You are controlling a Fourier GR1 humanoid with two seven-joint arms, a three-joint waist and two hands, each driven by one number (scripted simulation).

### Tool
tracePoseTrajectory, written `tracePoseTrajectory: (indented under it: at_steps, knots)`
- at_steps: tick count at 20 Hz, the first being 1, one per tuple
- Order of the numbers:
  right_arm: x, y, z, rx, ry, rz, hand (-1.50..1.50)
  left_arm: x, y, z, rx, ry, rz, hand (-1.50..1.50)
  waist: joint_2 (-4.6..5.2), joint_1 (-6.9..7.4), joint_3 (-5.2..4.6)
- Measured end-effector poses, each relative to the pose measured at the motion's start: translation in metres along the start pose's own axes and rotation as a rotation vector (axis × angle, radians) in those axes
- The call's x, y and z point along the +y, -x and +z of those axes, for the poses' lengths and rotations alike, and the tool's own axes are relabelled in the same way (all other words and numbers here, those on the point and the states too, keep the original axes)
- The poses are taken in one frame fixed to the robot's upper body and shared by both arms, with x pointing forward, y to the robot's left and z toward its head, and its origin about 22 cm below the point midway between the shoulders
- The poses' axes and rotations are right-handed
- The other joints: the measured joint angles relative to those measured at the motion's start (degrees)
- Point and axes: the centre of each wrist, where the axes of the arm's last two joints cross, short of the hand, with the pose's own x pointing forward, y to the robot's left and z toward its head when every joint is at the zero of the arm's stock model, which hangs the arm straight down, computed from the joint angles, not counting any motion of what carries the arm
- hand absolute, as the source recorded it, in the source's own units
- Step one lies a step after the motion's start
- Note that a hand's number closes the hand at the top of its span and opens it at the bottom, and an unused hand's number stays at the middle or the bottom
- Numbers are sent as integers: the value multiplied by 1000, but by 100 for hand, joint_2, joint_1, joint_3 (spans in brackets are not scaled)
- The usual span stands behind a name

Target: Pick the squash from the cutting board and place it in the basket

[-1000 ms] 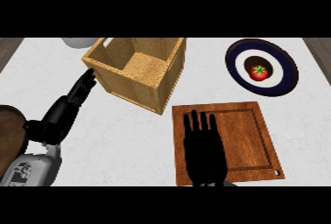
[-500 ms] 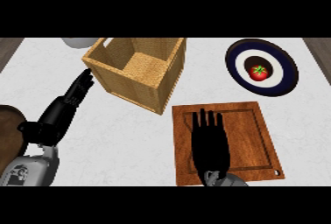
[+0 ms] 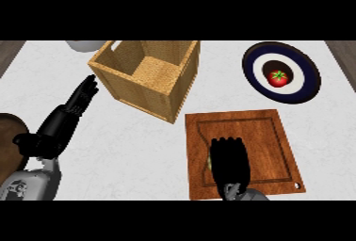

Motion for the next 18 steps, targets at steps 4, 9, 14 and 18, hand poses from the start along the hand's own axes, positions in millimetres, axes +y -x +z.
tracePoseTrajectory:
  at_steps: [4, 9, 14, 18]
  knots:
    - [9, 1, -5, -20, -11, 23, 150, -3, 1, 2, 1, 5, 3, 0, -21, 5, -11]
    - [16, 1, 0, -50, 7, 97, 150, -3, 0, 2, 5, 0, 0, 0, -36, 9, -20]
    - [10, -19, 3, -68, 65, 125, 150, -9, 1, 1, 1, 11, 4, 0, -31, 55, -32]
    - [1, -37, 12, -83, 129, -27, 150, -14, -5, -5, -23, 51, 12, 0, 54, 319, 6]
